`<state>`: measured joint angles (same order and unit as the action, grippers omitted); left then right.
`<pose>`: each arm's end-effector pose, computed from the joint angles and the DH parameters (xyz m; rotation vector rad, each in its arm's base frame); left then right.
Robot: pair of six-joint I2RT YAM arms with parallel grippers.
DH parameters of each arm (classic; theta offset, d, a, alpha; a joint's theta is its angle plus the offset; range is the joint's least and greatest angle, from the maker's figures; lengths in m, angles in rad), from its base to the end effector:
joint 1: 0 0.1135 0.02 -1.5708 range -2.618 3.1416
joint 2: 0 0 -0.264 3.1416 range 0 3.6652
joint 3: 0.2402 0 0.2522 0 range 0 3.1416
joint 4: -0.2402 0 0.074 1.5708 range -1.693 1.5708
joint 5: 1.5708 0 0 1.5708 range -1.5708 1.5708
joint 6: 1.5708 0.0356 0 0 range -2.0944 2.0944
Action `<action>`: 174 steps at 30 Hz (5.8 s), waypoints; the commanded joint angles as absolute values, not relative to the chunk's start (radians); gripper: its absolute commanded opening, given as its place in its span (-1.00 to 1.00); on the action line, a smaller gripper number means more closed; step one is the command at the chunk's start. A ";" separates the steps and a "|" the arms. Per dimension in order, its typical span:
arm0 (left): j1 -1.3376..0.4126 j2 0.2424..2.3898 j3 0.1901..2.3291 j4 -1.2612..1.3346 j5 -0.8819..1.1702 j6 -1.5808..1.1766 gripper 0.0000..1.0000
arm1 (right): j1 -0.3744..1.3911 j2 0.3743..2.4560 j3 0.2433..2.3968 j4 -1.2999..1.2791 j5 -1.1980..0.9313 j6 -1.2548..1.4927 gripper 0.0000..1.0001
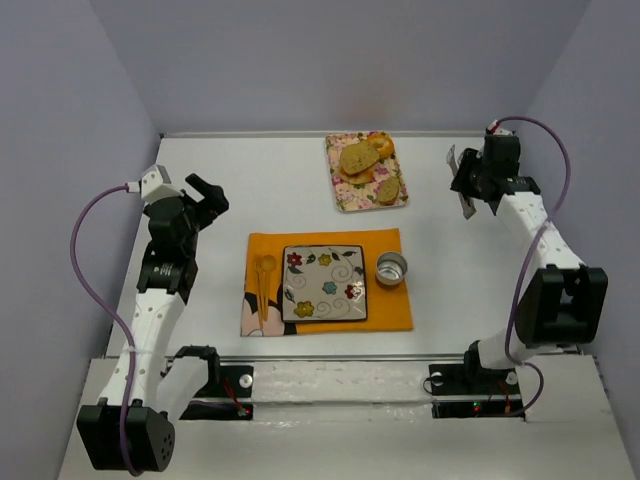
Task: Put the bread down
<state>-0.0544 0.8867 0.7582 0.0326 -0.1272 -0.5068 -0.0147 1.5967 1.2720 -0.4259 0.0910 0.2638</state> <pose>0.2125 -0.0071 0.3357 -0.4695 1.6086 -0.3185 0.3581 -0.0085 0.2815 0.3671 2.2884 0.0205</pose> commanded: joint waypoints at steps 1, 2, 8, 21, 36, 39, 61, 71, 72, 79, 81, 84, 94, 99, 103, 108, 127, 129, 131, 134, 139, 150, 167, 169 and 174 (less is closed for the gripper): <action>-0.051 0.836 0.726 0.098 -0.104 -0.505 0.98 | -0.023 1.419 1.250 -0.438 -0.205 0.201 -0.03; -0.051 0.831 0.723 0.100 -0.101 -0.506 0.98 | -0.023 1.402 1.247 -0.454 -0.250 0.202 -0.01; -0.051 0.834 0.721 0.098 -0.094 -0.511 0.98 | 0.003 1.345 1.230 -0.495 -0.425 0.264 0.03; -0.051 0.842 0.724 0.092 -0.107 -0.511 0.98 | 0.141 1.500 1.310 -0.529 -0.249 0.365 0.12; -0.051 0.844 0.724 0.092 -0.115 -0.512 0.98 | 0.170 1.669 1.354 -0.543 -0.199 0.403 0.10; -0.051 0.845 0.726 0.094 -0.114 -0.511 0.98 | 0.170 1.704 1.383 -0.542 -0.212 0.396 0.04; -0.051 0.853 0.727 0.091 -0.112 -0.514 0.98 | 0.389 1.401 1.235 -0.551 -0.356 0.256 -0.44; -0.051 0.859 0.727 0.091 -0.110 -0.515 0.98 | 0.724 1.273 1.079 -0.670 -0.377 0.252 -0.40; -0.051 0.858 0.727 0.089 -0.112 -0.514 0.98 | 0.738 1.272 1.071 -0.673 -0.380 0.255 -0.38; -0.051 0.862 0.727 0.086 -0.114 -0.514 0.98 | 0.772 1.298 1.071 -0.698 -0.341 0.258 -0.09; -0.051 0.862 0.727 0.086 -0.114 -0.514 0.98 | 0.772 1.296 1.089 -0.698 -0.328 0.253 0.02; -0.051 0.858 0.726 0.086 -0.120 -0.514 0.98 | 0.772 1.298 1.107 -0.700 -0.334 0.245 0.13; -0.051 0.868 0.727 0.086 -0.124 -0.511 0.98 | 0.772 1.305 1.216 -0.706 -0.172 0.281 0.14; -0.051 0.864 0.727 0.086 -0.124 -0.511 0.98 | 0.772 1.344 1.294 -0.710 -0.062 0.313 0.09; -0.051 0.864 0.724 0.087 -0.120 -0.514 0.98 | 0.681 1.411 1.370 -0.693 -0.006 0.318 0.06; -0.051 0.868 0.726 0.089 -0.115 -0.512 0.98 | 0.467 1.499 1.433 -0.612 -0.089 0.304 0.06; -0.051 0.882 0.733 0.075 -0.140 -0.508 0.98 | 0.173 1.936 1.762 -0.523 -0.328 0.255 0.06; -0.051 0.882 0.735 0.075 -0.141 -0.509 0.98 | 0.173 1.954 1.761 -0.511 -0.360 0.242 0.07; -0.051 0.884 0.736 0.075 -0.143 -0.509 0.98 | 0.150 1.970 1.755 -0.494 -0.402 0.236 0.09; -0.051 0.887 0.738 0.075 -0.143 -0.508 0.98 | 0.132 1.985 1.758 -0.486 -0.454 0.235 0.12; -0.051 0.891 0.739 0.074 -0.143 -0.508 0.98 | 0.123 2.016 1.767 -0.474 -0.489 0.219 0.15; -0.051 0.902 0.747 0.074 -0.138 -0.508 0.98 | 0.092 2.072 1.821 -0.459 -0.603 0.203 0.17; -0.051 0.890 0.750 0.072 -0.141 -0.508 0.98 | 0.092 2.169 1.910 -0.442 -0.621 0.256 -0.33; -0.051 0.890 0.750 0.072 -0.140 -0.509 0.98 | 0.092 2.155 1.905 -0.440 -0.604 0.256 -0.45; -0.051 0.887 0.749 0.072 -0.137 -0.508 0.98 | 0.092 2.090 1.885 -0.440 -0.549 0.250 -0.61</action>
